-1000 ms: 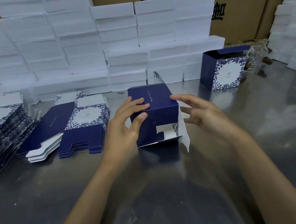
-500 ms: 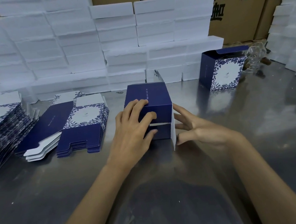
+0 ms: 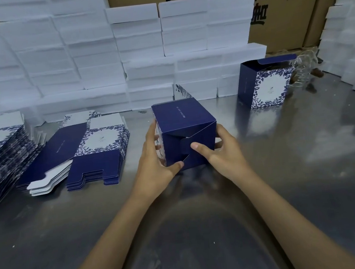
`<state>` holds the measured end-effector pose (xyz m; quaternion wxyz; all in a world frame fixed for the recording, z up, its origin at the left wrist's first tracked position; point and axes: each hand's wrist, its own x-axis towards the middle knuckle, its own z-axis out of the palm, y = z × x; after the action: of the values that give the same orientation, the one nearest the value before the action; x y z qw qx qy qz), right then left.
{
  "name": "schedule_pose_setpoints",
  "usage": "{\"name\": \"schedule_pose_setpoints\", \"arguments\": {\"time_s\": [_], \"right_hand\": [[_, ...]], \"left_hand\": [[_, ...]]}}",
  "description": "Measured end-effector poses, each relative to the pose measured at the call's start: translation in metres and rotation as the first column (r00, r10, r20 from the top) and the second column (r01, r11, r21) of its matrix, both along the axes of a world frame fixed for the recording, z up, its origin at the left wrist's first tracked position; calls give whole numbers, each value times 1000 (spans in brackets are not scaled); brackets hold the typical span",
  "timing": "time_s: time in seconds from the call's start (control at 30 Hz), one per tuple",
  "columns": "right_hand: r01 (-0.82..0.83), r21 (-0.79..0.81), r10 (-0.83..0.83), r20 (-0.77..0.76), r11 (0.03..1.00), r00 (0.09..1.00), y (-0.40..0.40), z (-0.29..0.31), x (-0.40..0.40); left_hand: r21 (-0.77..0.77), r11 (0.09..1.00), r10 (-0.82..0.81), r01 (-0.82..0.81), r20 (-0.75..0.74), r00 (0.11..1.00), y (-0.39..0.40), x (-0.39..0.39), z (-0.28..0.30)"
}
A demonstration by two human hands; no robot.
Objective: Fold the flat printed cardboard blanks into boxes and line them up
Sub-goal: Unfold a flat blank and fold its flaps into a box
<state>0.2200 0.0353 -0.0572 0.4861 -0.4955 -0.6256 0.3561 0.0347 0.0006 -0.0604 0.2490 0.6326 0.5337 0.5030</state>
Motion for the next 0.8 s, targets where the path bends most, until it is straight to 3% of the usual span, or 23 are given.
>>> {"name": "schedule_pose_setpoints", "arguments": {"time_s": [0.23, 0.4, 0.47, 0.6, 0.8], "right_hand": [[151, 106, -155, 36, 983, 987, -2, -1, -5], [167, 112, -176, 76, 980, 982, -6, 2, -5], [110, 39, -111, 13, 993, 994, -7, 7, -4], [-124, -183, 57, -331, 975, 942, -12, 23, 0], [-202, -166, 126, -381, 965, 916, -9, 30, 4]], "left_hand": [[-25, 1000, -19, 17, -57, 998, -1, 6, -2], [-38, 999, -36, 34, -46, 998, -9, 13, 5], [-41, 998, -42, 45, 60, 997, -13, 16, 11], [-65, 993, -60, 99, 449, 892, -15, 14, 26], [33, 999, 18, -42, 525, 851, -11, 2, 29]]}}
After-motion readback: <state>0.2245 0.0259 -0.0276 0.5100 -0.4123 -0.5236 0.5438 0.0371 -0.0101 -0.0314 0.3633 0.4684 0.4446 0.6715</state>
